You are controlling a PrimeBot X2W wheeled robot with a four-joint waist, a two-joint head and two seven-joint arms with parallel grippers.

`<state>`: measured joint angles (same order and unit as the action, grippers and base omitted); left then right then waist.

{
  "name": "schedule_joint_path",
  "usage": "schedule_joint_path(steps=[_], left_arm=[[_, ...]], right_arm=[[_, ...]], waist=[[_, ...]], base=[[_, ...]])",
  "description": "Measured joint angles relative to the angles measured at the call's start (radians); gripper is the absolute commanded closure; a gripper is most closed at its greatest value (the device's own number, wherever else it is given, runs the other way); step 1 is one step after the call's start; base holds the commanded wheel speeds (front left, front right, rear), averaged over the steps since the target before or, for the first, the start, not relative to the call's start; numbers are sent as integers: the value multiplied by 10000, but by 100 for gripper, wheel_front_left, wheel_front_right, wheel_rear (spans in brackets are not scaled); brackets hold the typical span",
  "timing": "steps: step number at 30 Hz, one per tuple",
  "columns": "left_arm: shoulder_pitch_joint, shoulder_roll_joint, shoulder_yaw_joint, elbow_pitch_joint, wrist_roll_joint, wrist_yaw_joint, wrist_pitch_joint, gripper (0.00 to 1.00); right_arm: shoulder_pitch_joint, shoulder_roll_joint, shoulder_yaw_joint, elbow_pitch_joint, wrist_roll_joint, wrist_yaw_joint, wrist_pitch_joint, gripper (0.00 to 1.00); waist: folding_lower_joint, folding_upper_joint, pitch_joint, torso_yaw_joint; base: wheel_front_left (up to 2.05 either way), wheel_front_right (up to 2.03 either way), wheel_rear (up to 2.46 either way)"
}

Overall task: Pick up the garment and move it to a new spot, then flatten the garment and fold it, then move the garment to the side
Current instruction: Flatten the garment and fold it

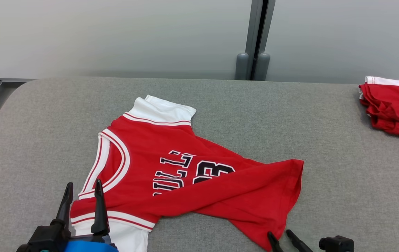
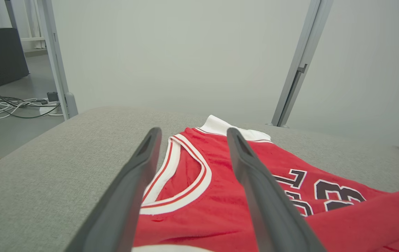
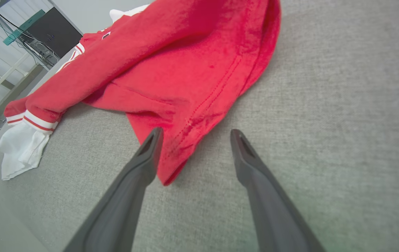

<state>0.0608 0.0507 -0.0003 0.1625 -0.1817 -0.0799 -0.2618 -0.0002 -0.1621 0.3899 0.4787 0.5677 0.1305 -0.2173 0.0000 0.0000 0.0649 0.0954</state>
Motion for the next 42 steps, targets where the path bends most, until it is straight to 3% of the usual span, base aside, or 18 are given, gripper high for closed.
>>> schedule_joint_path(steps=[15, 16, 17, 18, 26, 36, 42], left_arm=[[-126, 0, 96, 128, -8, -136, 0, 0], [-147, 0, 82, 128, -25, -136, 0, 0], [-163, 0, 73, 128, -33, -136, 0, 0], [-174, 0, 67, 127, -33, -134, 0, 0], [-185, 0, -21, 130, -111, -88, 0, 0], [-291, 0, -92, 109, -148, -75, 0, 0], [-379, 0, -161, 136, -228, -4, 0, 0]], right_arm=[[-970, 54, 1030, 654, 963, 0, -313, 1], [-1014, 56, 1057, 658, 991, 0, -318, 25], [-1043, 58, 1091, 677, 1030, 0, -326, 84], [-1067, 58, 1126, 708, 1034, 0, -357, 100], [-1671, 113, 899, 581, 750, 0, -439, 100], [-3032, -756, -341, -23, -259, 0, -441, 100], [-3155, -1041, 17, -610, -453, 0, -443, 100]], waist=[[1, 0, 266, 142], [0, 0, 274, 151], [1, 0, 279, 161], [1, 0, 282, 166], [0, 0, 336, 162], [1, 0, 486, 115], [1, 0, 459, 67]], base=[[0, 0, 0], [0, 0, 0], [0, 0, 0], [0, 0, 0], [0, 0, 0], [0, 0, 0], [0, 0, 0]])
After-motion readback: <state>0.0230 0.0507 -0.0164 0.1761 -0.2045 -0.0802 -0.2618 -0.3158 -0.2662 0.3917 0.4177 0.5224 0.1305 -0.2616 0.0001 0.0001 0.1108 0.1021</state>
